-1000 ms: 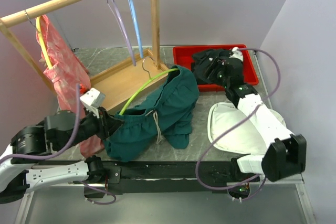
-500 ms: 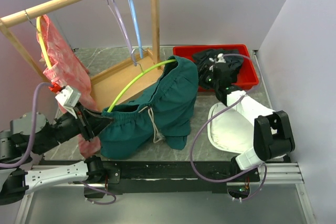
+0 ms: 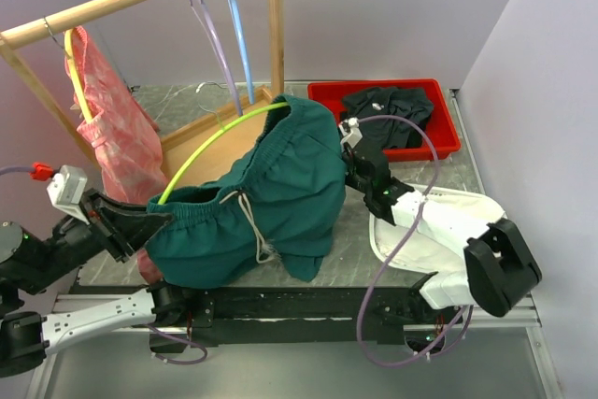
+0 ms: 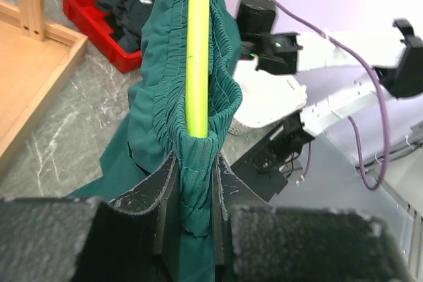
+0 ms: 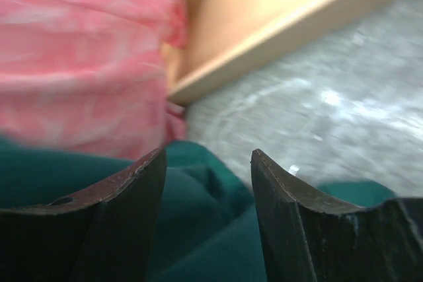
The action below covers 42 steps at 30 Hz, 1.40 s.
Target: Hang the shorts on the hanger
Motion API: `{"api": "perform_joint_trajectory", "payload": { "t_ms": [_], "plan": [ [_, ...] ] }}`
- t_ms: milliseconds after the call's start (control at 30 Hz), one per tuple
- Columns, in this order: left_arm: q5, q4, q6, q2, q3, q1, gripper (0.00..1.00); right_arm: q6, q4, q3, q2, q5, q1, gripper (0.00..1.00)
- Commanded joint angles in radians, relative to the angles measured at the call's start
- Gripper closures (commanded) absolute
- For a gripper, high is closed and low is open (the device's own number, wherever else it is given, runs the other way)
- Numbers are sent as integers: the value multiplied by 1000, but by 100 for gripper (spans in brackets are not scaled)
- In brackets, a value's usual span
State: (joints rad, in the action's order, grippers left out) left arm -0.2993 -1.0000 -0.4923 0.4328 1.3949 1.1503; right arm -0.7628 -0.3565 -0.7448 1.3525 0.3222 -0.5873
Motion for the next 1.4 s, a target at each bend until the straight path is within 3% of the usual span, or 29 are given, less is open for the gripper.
{"api": "perform_joint_trajectory", "payload": {
  "t_ms": [0, 633, 1200, 1367],
  "plan": [
    [22, 161, 1, -26, 27, -53, 99, -20, -53, -45, -90, -15, -72, 39],
    [74, 55, 40, -115, 142, -345, 99, 39, 293, -536, -3, -190, -304, 44],
    [26, -15, 51, -210, 216, -538, 99, 108, 433, -879, 215, -321, -454, 49],
    [22, -42, 50, -206, 233, -584, 99, 131, 545, -1053, 333, -466, -482, 52]
  ]
}}
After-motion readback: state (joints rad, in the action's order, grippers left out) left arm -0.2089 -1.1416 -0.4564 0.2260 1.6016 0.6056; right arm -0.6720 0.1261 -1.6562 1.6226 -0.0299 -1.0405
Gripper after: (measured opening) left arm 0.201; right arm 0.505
